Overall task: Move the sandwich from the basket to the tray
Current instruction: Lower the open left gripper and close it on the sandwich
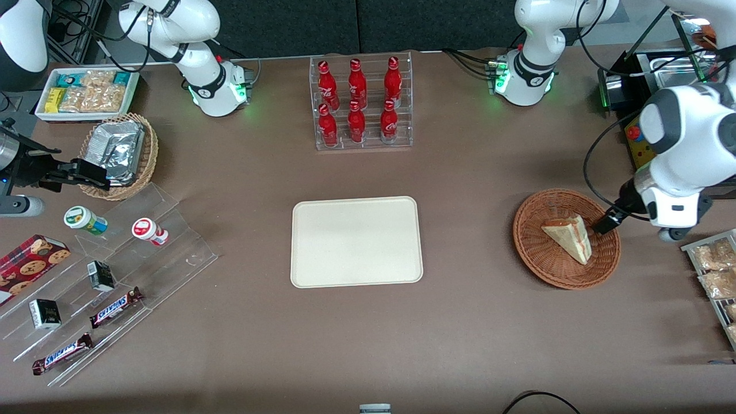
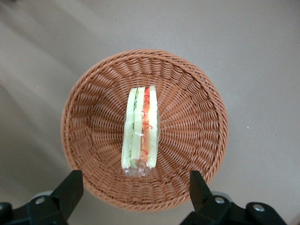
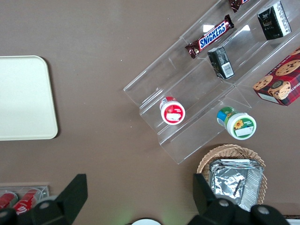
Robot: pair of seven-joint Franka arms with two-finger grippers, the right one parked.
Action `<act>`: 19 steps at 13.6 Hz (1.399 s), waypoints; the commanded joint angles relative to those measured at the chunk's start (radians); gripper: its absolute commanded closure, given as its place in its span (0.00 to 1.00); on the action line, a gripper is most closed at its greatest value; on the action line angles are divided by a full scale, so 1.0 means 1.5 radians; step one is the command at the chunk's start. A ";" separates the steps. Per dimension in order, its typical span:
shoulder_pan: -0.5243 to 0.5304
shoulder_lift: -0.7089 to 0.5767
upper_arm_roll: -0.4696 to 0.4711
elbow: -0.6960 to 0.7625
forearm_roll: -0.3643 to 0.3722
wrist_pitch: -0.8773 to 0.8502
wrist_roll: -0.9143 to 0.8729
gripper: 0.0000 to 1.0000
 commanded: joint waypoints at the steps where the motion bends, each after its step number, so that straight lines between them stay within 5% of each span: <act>1: -0.004 -0.006 -0.001 -0.053 0.004 0.059 -0.040 0.00; 3: -0.005 0.002 -0.003 -0.066 0.034 0.071 -0.041 0.00; 19: -0.006 0.103 -0.022 -0.072 0.040 0.182 -0.092 0.00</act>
